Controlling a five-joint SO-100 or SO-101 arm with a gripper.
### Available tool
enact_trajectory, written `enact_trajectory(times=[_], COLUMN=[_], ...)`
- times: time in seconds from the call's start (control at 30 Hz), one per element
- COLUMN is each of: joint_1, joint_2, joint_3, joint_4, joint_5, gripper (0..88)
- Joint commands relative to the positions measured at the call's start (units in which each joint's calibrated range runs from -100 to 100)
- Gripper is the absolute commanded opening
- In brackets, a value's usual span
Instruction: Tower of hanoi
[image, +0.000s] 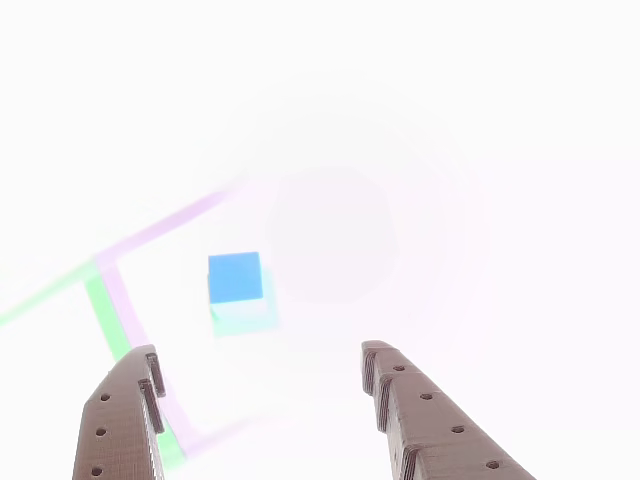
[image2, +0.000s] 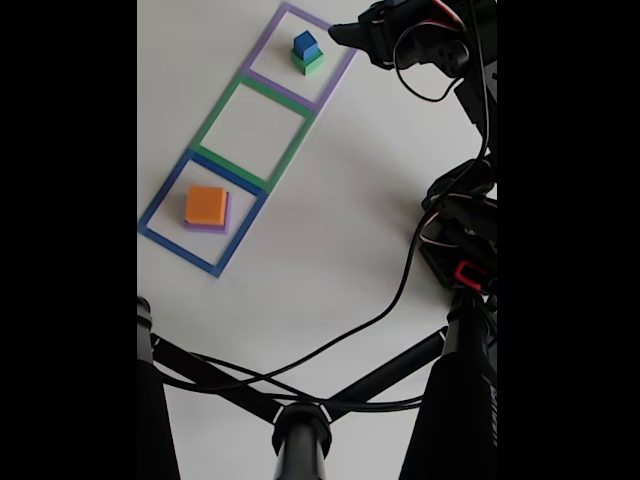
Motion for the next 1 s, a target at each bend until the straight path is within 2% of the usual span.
enact_trajectory(times=[0.0,0.13,0.3,0.77,0.97], joint_1=[-1.98,-2.65,-3.23,-4.95,-4.09], joint_2=[0.12,5.21,17.08,37.67,44.05], joint_3=[14.15,18.97,24.24,25.78,23.42], joint_4=[-23.5,-33.94,-54.43,-78.72,-83.26], joint_5=[0.0,0.0,0.0,0.0,0.0], gripper=[22.1,21.8,21.6,21.4,21.5])
